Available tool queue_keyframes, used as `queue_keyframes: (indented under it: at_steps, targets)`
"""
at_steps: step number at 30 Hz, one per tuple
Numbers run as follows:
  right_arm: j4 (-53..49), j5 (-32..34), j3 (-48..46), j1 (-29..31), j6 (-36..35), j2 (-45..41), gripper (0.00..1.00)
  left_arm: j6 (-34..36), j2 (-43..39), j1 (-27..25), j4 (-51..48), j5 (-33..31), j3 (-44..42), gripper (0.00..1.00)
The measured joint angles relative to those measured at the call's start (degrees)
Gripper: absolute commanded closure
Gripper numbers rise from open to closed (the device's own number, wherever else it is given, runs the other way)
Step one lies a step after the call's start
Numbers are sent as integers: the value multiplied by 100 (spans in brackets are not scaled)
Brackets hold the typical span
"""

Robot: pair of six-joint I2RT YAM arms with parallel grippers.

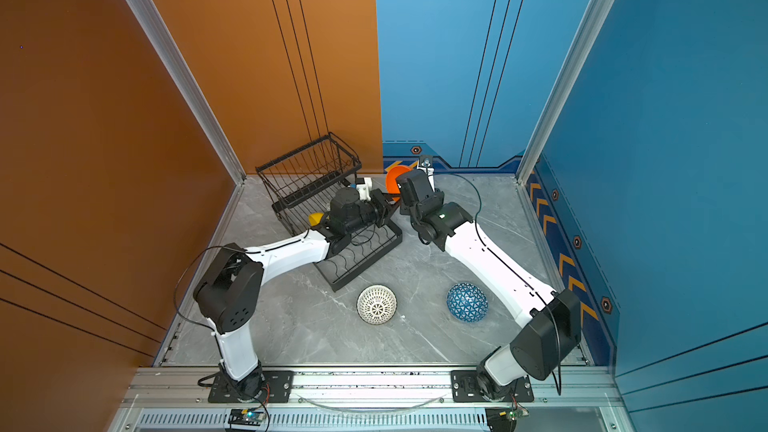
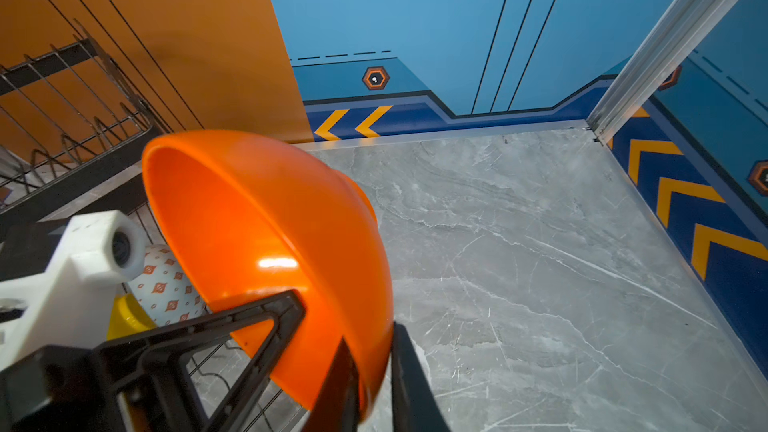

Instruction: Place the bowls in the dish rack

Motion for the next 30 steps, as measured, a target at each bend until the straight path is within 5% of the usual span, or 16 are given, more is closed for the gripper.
queue_keyframes:
  at_steps: [7,10,15,24,27,30]
  targets:
    - [417,575,-245,127,83,0,100,-17,0,-48,-7,-118,0,93]
    - [570,761,-374,162,81,-52,100,0,-2,-57,-2,-96,0,78]
    - [634,955,-551,197,24,-136,100,7,-26,-76,11,-48,0,75]
    - [634,1117,-599,179,-120,-168,100,28,-173,-87,15,-63,-44,51]
    - [634,1134,-592,120,-181,-168,100,70,-348,-76,17,-72,-175,35]
    - [638,1272,-546,79,-273,-162,100,131,-509,-66,55,-85,-319,1]
